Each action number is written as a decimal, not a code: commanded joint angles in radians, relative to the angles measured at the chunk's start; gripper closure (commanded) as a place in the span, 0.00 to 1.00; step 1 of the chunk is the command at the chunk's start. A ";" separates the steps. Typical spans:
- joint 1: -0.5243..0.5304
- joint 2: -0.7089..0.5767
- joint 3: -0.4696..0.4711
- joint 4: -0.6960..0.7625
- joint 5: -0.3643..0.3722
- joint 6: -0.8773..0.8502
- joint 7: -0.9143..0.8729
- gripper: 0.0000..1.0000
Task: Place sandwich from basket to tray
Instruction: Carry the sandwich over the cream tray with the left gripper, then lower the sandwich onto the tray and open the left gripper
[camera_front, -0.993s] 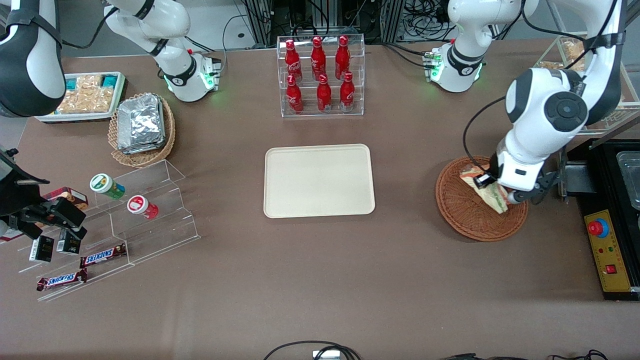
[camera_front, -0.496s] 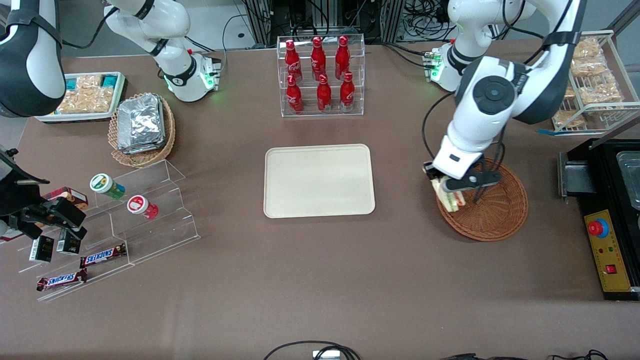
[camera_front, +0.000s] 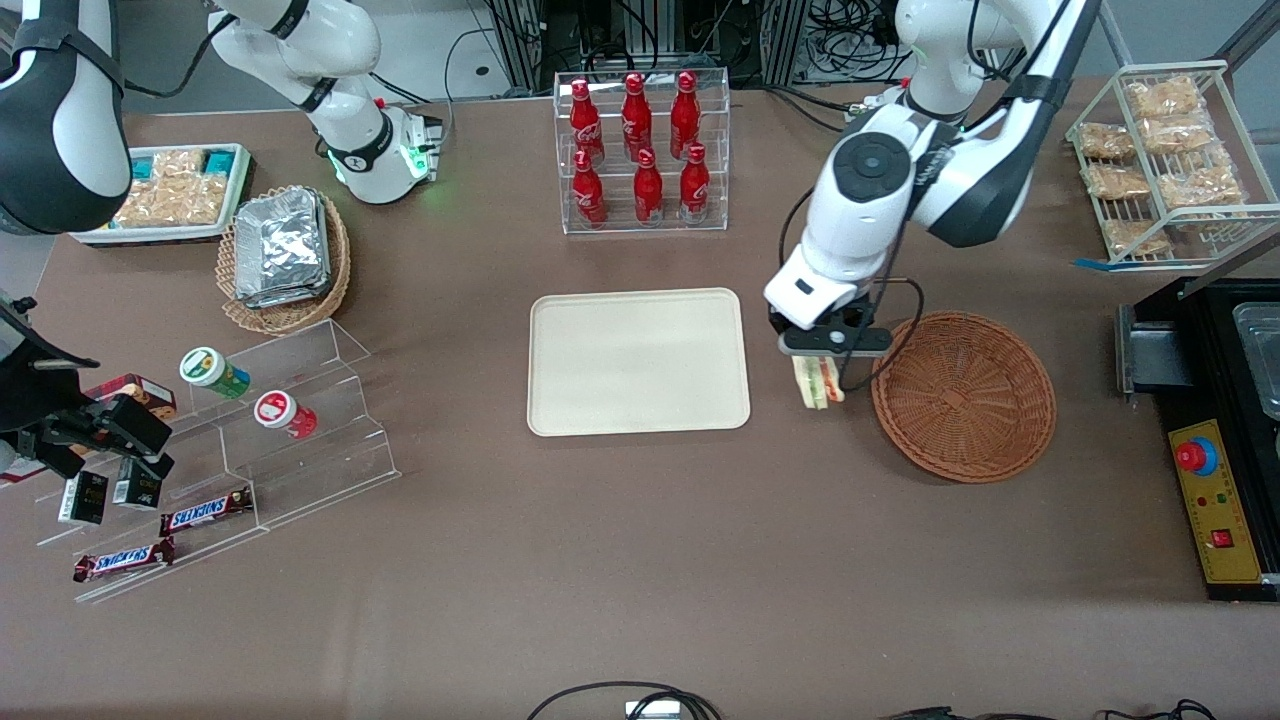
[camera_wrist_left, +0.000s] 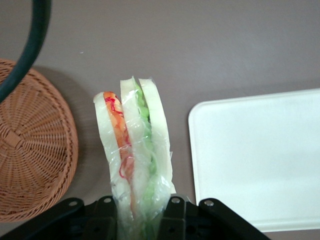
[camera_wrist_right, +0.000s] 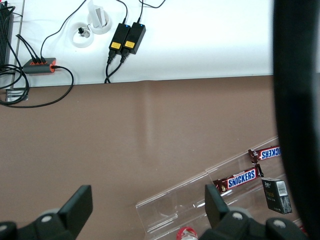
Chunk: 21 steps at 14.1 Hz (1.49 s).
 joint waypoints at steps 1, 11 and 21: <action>-0.006 0.088 -0.056 0.063 0.049 -0.001 -0.020 1.00; -0.202 0.412 -0.064 0.154 0.334 0.060 -0.283 1.00; -0.231 0.507 -0.063 0.151 0.399 0.108 -0.380 0.99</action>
